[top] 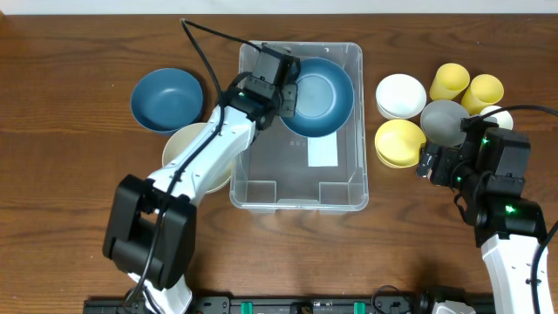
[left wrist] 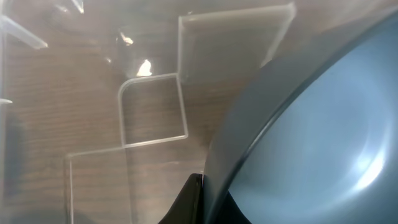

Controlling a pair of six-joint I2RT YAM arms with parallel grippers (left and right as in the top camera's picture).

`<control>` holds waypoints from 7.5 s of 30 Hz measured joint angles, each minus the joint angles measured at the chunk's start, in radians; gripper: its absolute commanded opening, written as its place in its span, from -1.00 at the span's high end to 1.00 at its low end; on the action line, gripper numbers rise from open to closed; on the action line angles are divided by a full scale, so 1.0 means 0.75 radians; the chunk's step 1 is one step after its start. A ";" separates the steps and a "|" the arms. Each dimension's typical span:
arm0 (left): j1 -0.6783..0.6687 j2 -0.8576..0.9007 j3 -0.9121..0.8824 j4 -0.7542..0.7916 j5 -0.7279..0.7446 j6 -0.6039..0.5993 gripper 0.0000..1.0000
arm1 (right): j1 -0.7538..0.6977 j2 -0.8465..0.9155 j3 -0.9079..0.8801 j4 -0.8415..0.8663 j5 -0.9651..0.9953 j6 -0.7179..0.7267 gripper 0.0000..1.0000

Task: Pack container
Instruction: 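Carry the blue bowl over the clear container with the left gripper, then release the blue bowl into the container and open the left gripper, then move the left gripper back to the rear blue bowl, then grasp the rear blue bowl rim with the left gripper and lift, then carry the rear blue bowl over the container with the left gripper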

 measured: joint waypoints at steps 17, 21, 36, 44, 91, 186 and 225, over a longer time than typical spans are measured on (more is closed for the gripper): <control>0.000 0.148 0.000 0.058 -0.032 0.000 0.85 | 0.000 0.000 0.000 0.000 0.000 0.000 -0.98; 0.000 0.152 0.000 0.068 -0.052 0.006 0.50 | 0.000 0.000 0.000 0.000 0.000 0.000 -0.98; -0.001 -0.077 0.001 0.052 -0.067 0.004 0.36 | 0.000 0.000 0.000 0.000 0.000 0.000 -0.98; 0.044 -0.485 0.009 -0.137 -0.197 -0.013 0.19 | 0.000 0.000 0.000 0.000 0.000 0.000 -0.99; 1.006 0.034 0.019 -0.517 0.220 -0.455 -0.41 | 0.000 0.000 0.000 0.000 0.000 0.000 -0.98; 1.011 -0.398 -0.002 -0.376 0.296 -0.451 0.89 | 0.000 0.000 0.000 0.000 0.000 0.000 -0.99; 0.080 -0.230 -0.002 -0.143 0.331 -0.320 0.88 | 0.000 0.000 0.000 0.000 0.000 0.000 -0.99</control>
